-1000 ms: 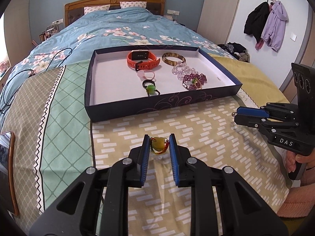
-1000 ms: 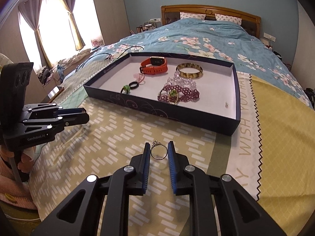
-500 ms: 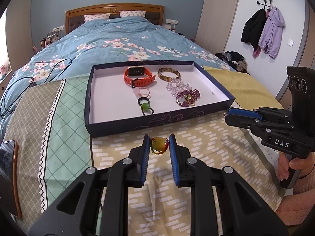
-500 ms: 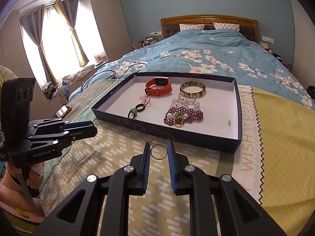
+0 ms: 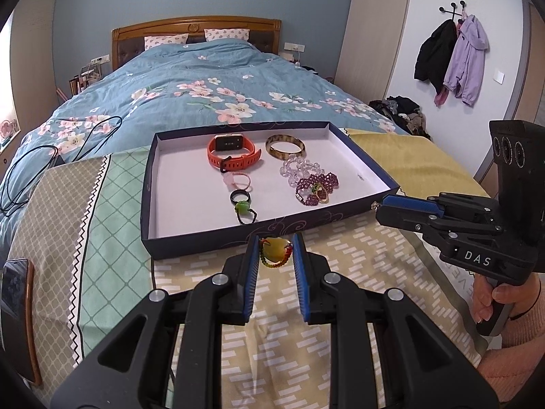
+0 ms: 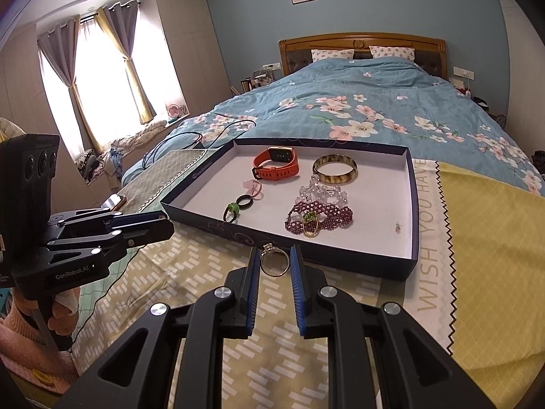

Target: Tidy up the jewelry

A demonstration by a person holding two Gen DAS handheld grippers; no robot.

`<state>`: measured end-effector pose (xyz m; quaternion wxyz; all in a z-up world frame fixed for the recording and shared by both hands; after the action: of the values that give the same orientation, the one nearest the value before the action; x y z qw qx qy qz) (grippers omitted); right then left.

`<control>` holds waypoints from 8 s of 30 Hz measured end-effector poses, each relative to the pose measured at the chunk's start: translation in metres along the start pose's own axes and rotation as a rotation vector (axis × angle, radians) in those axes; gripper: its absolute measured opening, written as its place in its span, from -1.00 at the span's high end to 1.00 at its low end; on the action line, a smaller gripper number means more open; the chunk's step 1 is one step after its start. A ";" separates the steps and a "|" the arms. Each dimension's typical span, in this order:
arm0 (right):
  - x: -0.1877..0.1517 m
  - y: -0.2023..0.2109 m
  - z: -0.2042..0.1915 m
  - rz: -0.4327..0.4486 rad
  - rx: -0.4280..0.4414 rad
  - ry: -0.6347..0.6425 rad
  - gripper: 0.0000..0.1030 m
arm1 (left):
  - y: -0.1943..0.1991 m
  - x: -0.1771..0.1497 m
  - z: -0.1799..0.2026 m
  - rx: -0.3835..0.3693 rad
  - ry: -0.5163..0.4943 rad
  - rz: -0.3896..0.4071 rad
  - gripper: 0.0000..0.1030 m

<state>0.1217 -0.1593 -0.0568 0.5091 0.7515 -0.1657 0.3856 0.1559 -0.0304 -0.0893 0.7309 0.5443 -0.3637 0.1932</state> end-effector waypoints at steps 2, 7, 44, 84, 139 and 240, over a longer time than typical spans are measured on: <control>0.001 0.000 0.001 0.004 0.001 -0.001 0.69 | 0.000 0.002 0.001 0.001 0.000 0.005 0.61; 0.005 0.001 0.003 0.017 -0.003 -0.003 0.69 | 0.002 0.007 0.000 0.002 0.004 0.021 0.61; 0.035 -0.004 0.011 0.065 -0.032 0.019 0.69 | -0.008 0.041 -0.003 0.020 0.000 0.084 0.61; 0.051 -0.031 0.022 0.047 -0.049 0.024 0.69 | -0.023 0.059 -0.015 0.031 0.033 0.091 0.61; 0.056 -0.057 0.032 -0.009 -0.074 0.026 0.69 | -0.051 0.063 -0.030 0.053 0.053 0.048 0.61; 0.054 -0.078 0.048 -0.066 -0.124 0.004 0.50 | -0.057 0.045 -0.067 0.122 0.054 -0.012 0.19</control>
<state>0.2261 -0.1608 -0.0747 0.5674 0.7229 -0.1633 0.3588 0.2461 0.0083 -0.1025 0.7070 0.5846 -0.3279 0.2256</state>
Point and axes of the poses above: each gripper's, at about its wrist camera, not at the fingertips, and y roughly against the way its jaws point, z to its right, x to its top, the point moved 5 cm from there along -y, roughly the way its jaws point, and after that the axes turned 1 degree about y, right-handed, at the moved point
